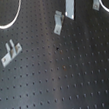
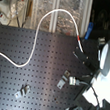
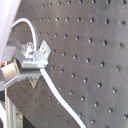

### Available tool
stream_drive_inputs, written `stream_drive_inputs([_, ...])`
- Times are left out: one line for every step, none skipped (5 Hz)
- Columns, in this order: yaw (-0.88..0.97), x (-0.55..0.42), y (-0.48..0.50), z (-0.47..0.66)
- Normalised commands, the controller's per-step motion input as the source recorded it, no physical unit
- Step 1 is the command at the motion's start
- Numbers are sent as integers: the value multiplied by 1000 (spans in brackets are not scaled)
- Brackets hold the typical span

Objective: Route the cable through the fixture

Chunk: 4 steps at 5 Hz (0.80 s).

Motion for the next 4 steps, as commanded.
stream_drive_inputs([0, -74, -117, 298])
stream_drive_inputs([-20, -107, -68, 484])
stream_drive_inputs([-9, -242, 25, 458])
stream_drive_inputs([0, -173, 76, 276])
